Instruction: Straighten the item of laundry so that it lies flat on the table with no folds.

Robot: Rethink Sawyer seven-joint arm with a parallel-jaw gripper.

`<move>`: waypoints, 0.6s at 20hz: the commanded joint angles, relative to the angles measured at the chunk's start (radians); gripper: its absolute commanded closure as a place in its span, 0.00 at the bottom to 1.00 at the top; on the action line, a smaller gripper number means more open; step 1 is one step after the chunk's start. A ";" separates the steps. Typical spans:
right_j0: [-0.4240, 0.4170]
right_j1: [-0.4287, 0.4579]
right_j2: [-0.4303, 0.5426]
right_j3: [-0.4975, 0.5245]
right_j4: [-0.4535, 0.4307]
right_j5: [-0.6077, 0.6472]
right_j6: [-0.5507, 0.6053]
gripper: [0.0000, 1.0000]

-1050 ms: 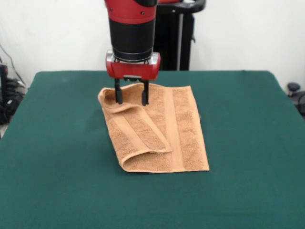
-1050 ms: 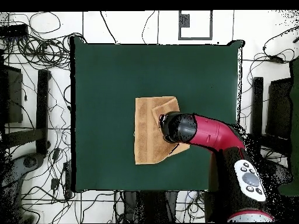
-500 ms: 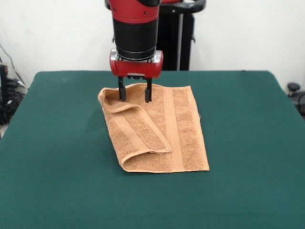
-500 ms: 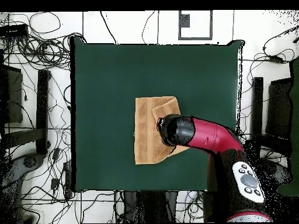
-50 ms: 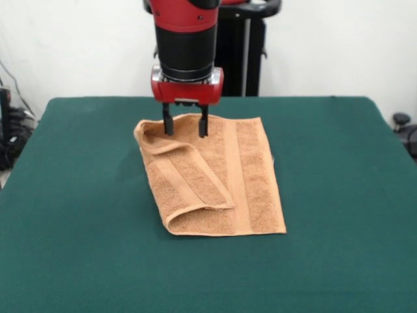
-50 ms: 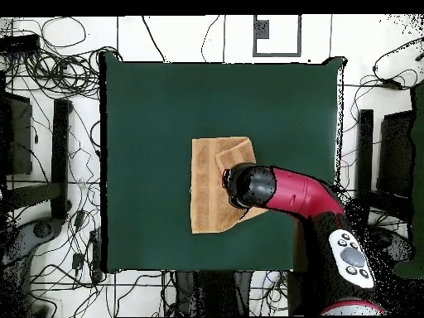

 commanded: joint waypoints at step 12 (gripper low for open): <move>0.018 0.081 -0.012 -0.023 -0.008 0.096 0.109 0.00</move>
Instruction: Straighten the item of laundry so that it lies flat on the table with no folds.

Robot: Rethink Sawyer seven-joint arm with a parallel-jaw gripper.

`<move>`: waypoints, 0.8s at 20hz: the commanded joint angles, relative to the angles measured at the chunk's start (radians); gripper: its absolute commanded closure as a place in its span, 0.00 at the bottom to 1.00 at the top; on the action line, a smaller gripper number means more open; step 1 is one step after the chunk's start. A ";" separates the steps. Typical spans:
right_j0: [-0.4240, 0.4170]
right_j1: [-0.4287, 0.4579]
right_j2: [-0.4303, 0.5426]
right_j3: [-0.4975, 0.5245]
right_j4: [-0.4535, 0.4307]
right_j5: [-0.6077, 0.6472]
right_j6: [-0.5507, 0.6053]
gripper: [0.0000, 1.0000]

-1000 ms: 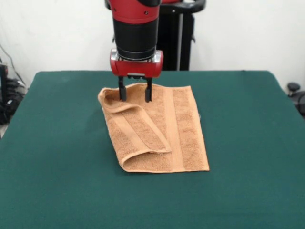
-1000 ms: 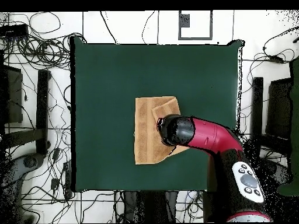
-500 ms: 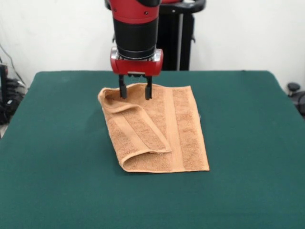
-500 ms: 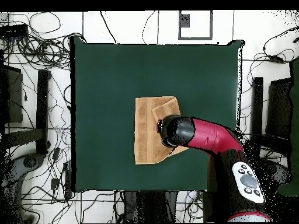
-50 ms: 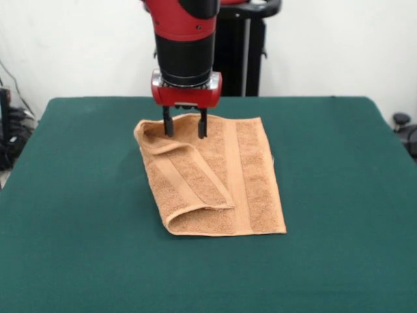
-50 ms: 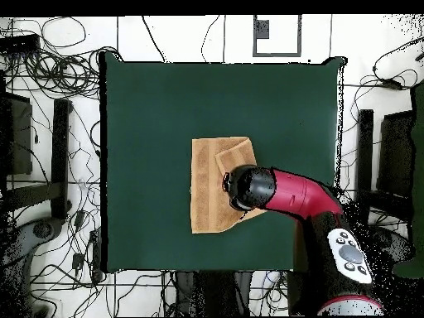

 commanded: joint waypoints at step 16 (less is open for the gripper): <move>-0.017 0.025 -0.008 0.010 -0.016 0.093 0.063 0.00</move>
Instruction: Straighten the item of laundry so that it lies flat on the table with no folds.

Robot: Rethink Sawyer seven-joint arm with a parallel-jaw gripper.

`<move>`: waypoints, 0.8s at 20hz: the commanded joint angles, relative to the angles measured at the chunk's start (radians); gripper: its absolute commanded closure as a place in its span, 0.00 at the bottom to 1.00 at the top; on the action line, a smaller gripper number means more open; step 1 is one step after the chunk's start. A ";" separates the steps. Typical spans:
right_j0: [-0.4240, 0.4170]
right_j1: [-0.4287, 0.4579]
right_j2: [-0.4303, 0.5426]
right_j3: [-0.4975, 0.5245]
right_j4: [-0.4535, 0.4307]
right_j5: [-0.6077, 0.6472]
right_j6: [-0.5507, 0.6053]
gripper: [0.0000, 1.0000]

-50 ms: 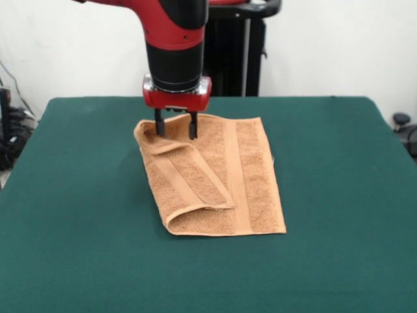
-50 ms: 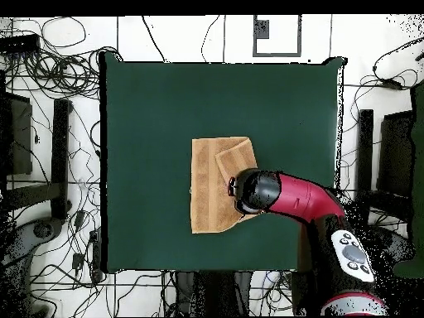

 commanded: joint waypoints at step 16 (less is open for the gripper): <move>0.006 -0.024 -0.004 0.051 -0.019 0.070 0.085 0.00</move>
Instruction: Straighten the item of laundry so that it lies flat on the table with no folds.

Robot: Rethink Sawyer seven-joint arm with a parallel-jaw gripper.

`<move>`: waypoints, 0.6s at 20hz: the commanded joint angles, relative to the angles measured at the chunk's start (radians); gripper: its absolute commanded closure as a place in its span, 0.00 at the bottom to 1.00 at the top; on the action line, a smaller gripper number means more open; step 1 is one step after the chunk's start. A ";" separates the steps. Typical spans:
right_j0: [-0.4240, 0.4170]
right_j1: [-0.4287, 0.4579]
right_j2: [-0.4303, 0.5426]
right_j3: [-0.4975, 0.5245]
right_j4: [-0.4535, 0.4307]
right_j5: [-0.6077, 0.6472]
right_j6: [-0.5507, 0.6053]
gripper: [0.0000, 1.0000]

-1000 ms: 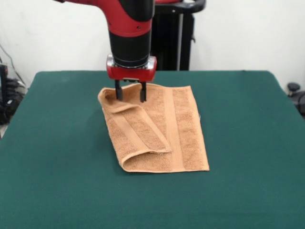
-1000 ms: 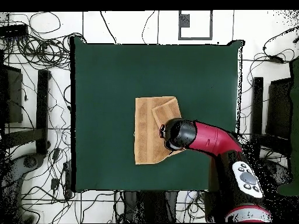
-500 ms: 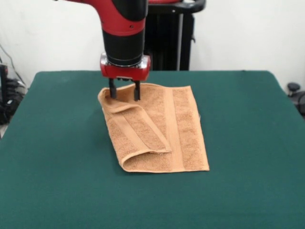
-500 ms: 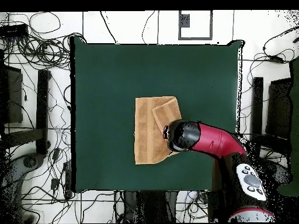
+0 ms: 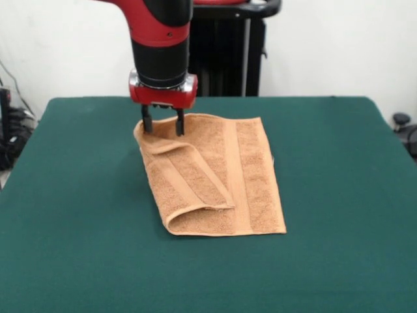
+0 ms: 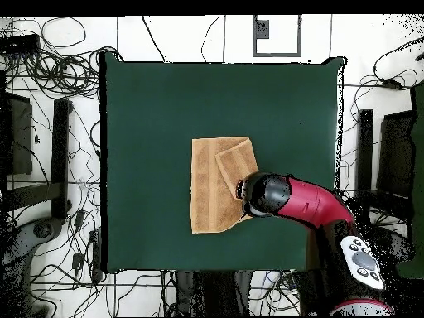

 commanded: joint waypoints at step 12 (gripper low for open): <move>0.034 -0.003 -0.003 0.072 -0.030 0.043 0.102 0.00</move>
